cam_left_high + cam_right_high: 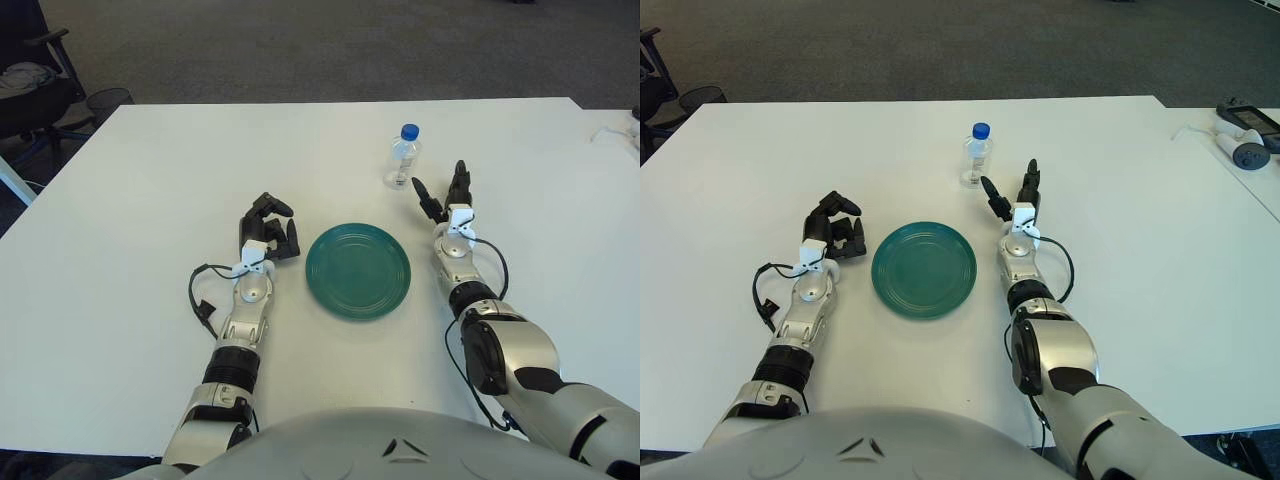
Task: Put the bottle into the plate.
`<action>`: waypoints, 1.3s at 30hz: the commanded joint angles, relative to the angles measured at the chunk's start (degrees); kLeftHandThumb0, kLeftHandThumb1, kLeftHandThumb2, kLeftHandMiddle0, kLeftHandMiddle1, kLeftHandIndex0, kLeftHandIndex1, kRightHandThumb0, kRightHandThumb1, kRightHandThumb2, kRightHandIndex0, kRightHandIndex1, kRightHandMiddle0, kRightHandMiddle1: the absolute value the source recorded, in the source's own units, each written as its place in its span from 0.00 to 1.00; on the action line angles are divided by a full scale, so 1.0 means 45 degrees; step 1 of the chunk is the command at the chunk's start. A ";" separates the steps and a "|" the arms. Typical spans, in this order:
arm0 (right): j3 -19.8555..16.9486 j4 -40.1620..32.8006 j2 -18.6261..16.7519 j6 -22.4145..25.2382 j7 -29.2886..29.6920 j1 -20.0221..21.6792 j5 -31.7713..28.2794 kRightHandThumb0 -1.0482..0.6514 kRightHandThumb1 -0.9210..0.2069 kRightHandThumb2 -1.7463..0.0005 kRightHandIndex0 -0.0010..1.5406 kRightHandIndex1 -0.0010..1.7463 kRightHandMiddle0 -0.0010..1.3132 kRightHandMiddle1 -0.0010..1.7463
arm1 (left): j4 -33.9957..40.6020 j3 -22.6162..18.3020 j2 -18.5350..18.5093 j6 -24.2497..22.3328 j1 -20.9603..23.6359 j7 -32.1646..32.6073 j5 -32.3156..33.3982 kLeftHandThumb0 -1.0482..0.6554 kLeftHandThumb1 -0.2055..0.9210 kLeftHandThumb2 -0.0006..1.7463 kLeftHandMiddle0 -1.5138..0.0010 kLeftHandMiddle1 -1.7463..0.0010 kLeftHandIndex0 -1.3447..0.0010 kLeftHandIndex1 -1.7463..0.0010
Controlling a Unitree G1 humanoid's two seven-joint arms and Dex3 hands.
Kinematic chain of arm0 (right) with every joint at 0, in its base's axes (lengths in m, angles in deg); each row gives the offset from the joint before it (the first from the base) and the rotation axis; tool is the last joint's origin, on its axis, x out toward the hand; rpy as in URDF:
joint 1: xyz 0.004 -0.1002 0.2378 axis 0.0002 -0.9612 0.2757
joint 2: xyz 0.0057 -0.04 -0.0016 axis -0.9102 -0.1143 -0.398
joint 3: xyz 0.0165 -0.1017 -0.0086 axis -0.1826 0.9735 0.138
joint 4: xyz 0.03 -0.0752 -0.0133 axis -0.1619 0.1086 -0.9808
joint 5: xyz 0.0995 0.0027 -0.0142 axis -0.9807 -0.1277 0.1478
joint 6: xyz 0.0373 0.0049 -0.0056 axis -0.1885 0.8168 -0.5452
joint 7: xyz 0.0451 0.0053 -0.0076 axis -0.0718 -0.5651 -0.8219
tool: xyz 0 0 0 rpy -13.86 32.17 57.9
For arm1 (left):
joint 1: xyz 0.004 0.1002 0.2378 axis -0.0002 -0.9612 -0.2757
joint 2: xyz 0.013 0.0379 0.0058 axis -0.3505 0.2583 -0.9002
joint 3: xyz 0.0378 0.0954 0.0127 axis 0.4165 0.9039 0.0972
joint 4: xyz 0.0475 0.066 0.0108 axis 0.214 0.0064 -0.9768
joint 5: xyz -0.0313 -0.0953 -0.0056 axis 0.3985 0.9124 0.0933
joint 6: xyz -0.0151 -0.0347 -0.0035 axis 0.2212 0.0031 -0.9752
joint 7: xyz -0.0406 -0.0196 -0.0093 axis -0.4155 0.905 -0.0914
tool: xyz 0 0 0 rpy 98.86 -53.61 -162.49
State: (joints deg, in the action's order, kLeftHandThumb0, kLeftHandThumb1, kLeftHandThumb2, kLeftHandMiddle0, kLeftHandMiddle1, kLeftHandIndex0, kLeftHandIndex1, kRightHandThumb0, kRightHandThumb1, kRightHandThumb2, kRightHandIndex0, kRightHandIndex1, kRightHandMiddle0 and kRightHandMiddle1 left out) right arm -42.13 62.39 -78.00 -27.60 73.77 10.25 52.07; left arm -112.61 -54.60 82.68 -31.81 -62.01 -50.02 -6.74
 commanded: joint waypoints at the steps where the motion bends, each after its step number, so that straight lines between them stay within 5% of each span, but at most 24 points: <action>1: -0.0267 0.0715 -0.0006 0.0692 -0.0024 -0.0647 -0.0378 0.03 0.00 0.93 0.00 0.00 0.00 0.00 | -0.0396 -0.0165 -0.0069 -0.0090 -0.0383 -0.0343 0.0303 0.30 0.32 0.86 0.16 0.00 0.45 0.00; 22: 0.0362 0.1212 -0.0371 0.1342 -0.0860 0.0981 0.0225 0.02 0.02 0.94 0.00 0.00 0.00 0.00 | -0.0565 -0.0159 -0.0111 -0.0116 -0.0326 -0.0026 0.0123 0.32 0.37 0.83 0.19 0.00 0.48 0.00; 39: 0.0874 0.1552 -0.0254 0.1760 -0.1226 0.1238 0.0504 0.02 0.03 0.95 0.00 0.00 0.00 0.00 | -0.0593 -0.0220 -0.0042 0.0178 -0.0475 -0.0084 0.0273 0.32 0.36 0.83 0.19 0.00 0.48 0.00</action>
State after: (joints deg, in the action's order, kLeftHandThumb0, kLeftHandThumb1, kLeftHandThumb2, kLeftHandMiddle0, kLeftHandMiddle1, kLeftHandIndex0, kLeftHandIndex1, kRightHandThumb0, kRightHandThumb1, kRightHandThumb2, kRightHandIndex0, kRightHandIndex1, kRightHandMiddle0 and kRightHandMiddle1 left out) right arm -38.30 67.54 -78.62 -22.41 68.74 17.11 54.39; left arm -113.68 -55.24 82.86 -29.62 -62.31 -50.29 -5.48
